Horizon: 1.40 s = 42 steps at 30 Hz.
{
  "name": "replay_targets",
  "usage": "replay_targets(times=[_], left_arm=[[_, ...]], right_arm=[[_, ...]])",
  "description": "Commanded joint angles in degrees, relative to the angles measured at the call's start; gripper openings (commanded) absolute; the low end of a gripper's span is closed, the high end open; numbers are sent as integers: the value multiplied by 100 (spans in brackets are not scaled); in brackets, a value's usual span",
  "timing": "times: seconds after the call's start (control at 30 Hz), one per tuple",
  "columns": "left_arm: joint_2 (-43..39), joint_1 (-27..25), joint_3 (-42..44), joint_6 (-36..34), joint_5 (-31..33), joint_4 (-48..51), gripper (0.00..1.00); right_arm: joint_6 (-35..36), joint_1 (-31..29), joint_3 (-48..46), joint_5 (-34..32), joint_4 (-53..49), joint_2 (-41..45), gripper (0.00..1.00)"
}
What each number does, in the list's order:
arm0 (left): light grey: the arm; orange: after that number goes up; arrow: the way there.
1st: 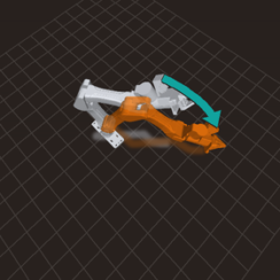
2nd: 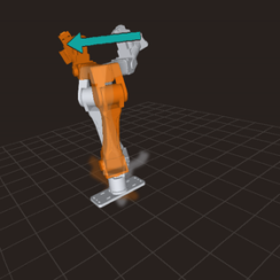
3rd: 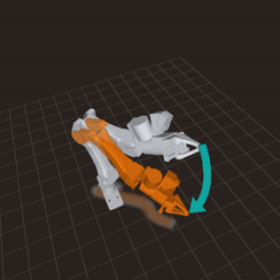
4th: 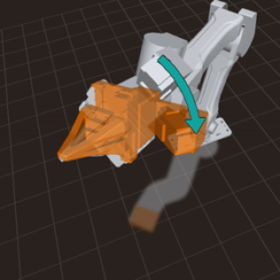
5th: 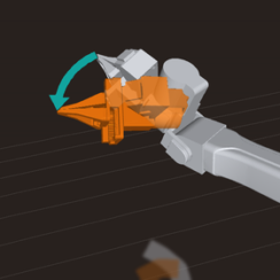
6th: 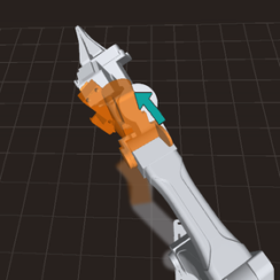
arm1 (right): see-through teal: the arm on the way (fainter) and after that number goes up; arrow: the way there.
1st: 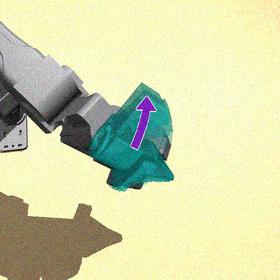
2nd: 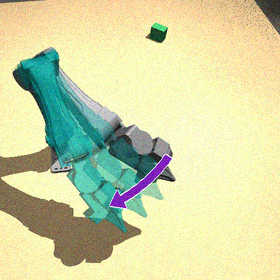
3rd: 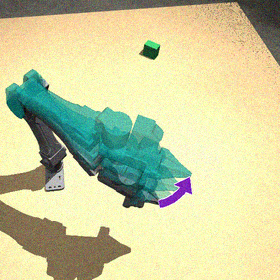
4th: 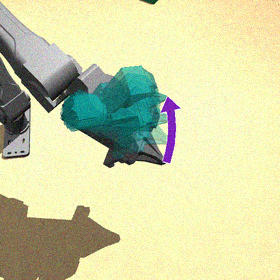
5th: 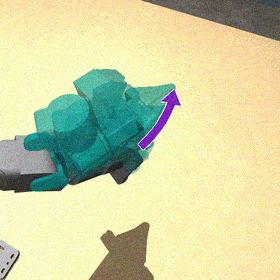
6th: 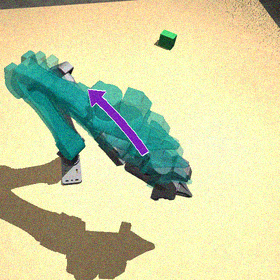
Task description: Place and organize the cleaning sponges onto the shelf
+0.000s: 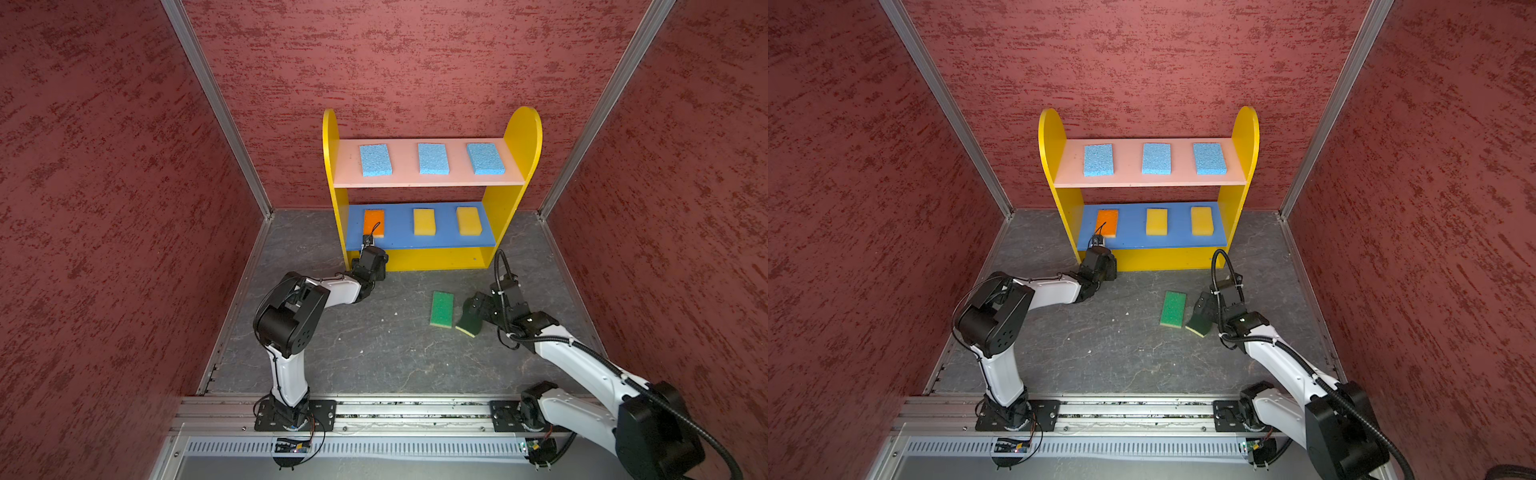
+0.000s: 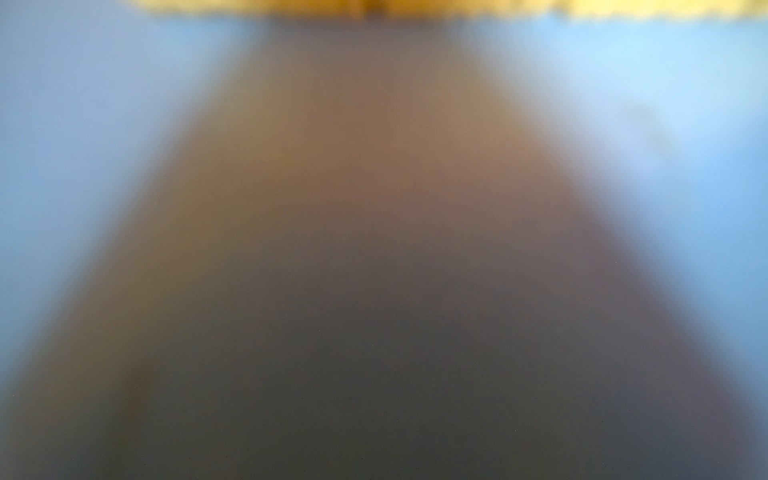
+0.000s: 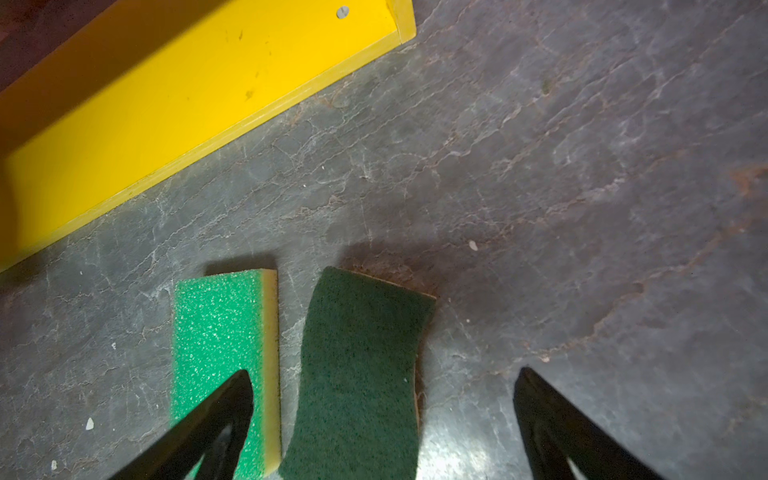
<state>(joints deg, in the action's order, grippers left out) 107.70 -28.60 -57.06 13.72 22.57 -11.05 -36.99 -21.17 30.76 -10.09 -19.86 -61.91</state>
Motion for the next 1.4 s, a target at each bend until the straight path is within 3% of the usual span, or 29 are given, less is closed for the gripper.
replay_targets(times=[0.0,0.8,1.37], left_arm=[[252,4,-55,38,-35,305,67],[502,4,-195,81,43,459,69],[690,-70,-460,-36,433,830,71]], right_arm=[[43,16,-53,-20,93,100,99],[38,16,-75,-109,18,152,99],[-1,23,-133,-123,-71,275,99]])
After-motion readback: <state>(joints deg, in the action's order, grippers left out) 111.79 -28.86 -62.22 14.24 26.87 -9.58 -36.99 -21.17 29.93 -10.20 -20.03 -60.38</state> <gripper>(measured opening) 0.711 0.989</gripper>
